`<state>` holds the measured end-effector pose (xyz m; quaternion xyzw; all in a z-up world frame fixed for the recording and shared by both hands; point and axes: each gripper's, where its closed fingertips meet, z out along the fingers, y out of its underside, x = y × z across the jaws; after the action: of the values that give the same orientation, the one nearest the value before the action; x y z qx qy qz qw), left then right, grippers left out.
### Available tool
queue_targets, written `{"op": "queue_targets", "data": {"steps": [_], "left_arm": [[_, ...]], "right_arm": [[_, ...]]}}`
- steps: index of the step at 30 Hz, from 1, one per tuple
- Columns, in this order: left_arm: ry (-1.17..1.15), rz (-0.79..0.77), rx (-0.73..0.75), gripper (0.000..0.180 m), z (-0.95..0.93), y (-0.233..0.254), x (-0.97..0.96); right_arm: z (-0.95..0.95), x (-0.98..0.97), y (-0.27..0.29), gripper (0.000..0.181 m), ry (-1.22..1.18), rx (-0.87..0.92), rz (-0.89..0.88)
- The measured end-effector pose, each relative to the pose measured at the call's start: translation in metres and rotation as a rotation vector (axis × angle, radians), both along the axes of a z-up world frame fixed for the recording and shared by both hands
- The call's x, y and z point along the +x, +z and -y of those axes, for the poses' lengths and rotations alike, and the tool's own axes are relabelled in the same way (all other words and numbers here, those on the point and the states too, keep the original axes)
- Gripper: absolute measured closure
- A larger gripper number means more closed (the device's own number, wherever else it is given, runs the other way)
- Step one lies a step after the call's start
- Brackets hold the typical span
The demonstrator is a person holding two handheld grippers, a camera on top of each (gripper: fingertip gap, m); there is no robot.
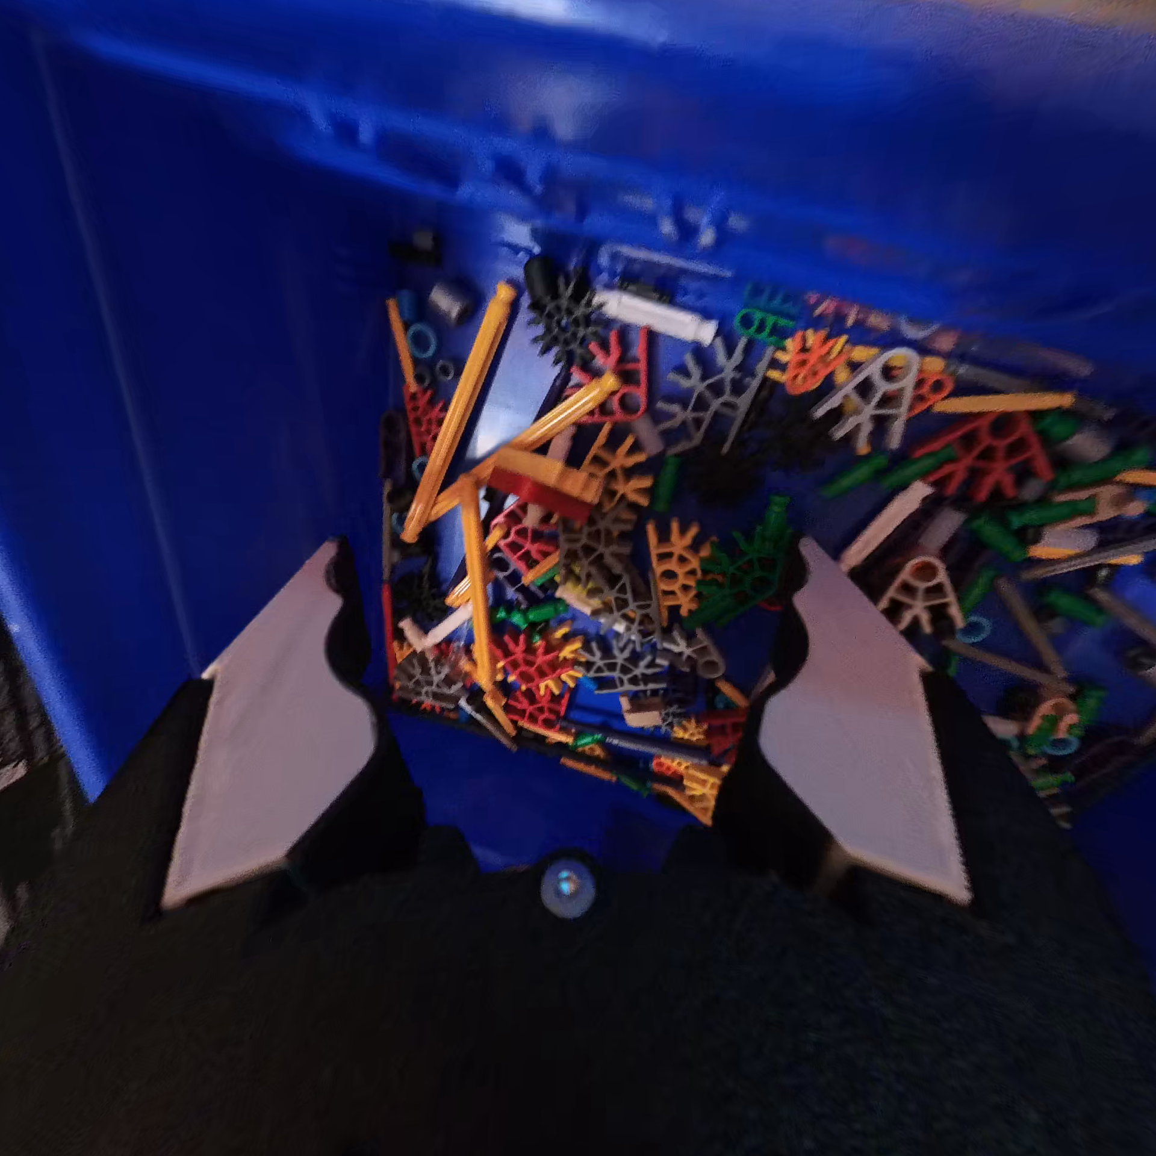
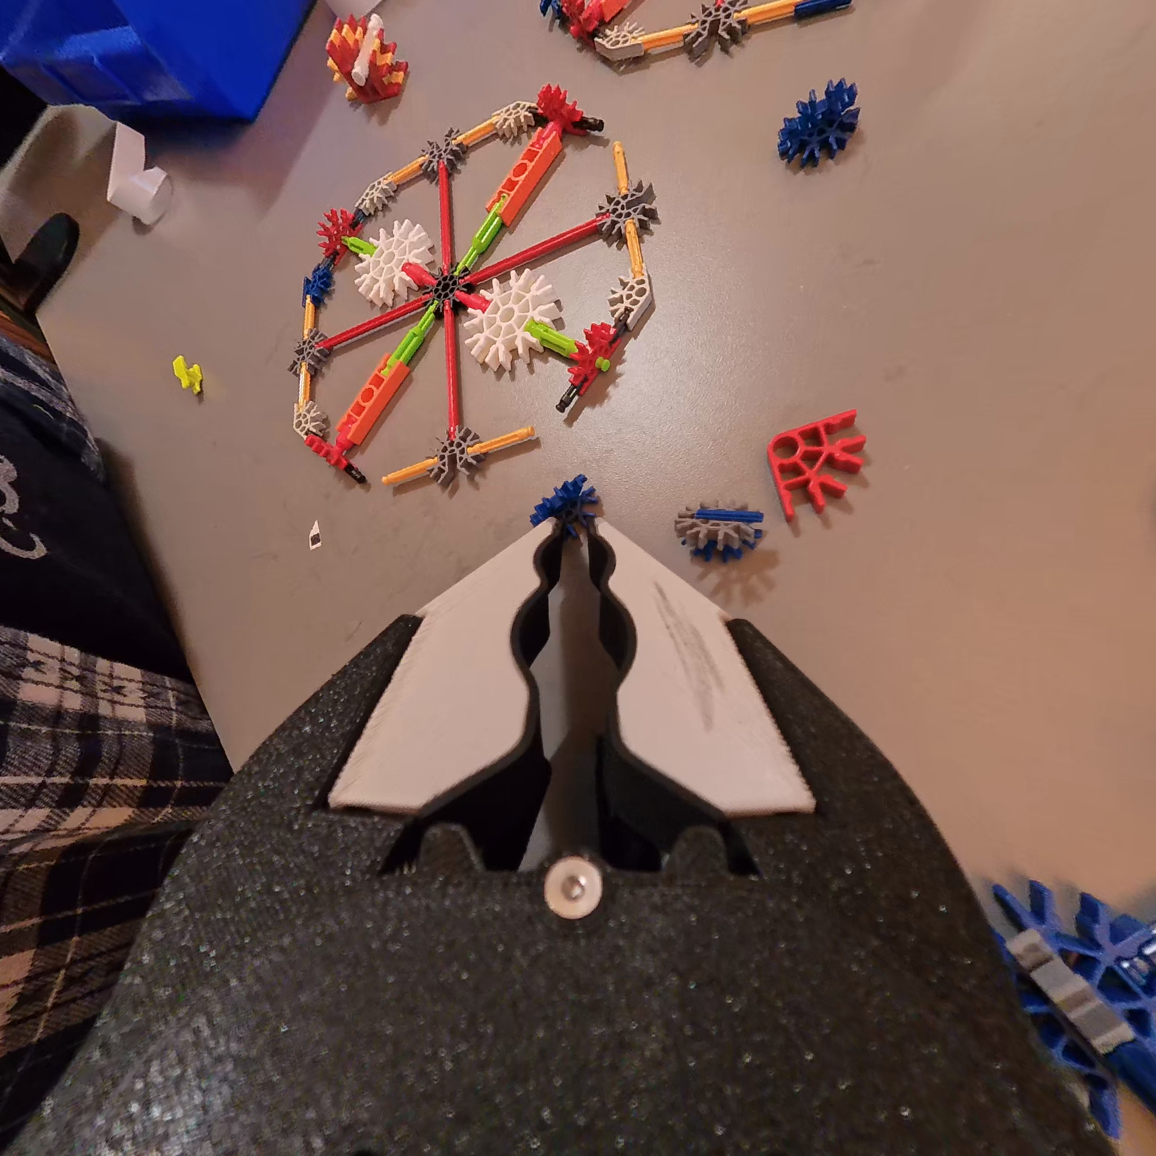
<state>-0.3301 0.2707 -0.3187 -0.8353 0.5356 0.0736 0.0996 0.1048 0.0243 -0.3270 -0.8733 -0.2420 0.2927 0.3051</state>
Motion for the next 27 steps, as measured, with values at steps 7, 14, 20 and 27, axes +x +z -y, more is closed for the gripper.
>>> {"op": "queue_targets", "data": {"steps": [7,14,20,27], "left_arm": [[0.018,0.222,0.001,0.051,0.005,0.013,0.041],[0.026,0.106,0.062,0.051,-0.004,-0.003,0.026],[0.081,0.026,0.104,0.054,-0.012,0.008,-0.010],[0.065,0.073,0.120,0.055,-0.004,0.022,-0.005]], "right_arm": [[0.000,0.000,0.000,0.175,0.004,-0.005,-0.007],[0.000,0.000,0.000,0.174,0.004,-0.002,-0.002],[0.001,-0.001,0.000,0.174,0.007,-0.004,-0.006],[0.001,-0.001,0.000,0.174,0.007,-0.007,-0.009]]}}
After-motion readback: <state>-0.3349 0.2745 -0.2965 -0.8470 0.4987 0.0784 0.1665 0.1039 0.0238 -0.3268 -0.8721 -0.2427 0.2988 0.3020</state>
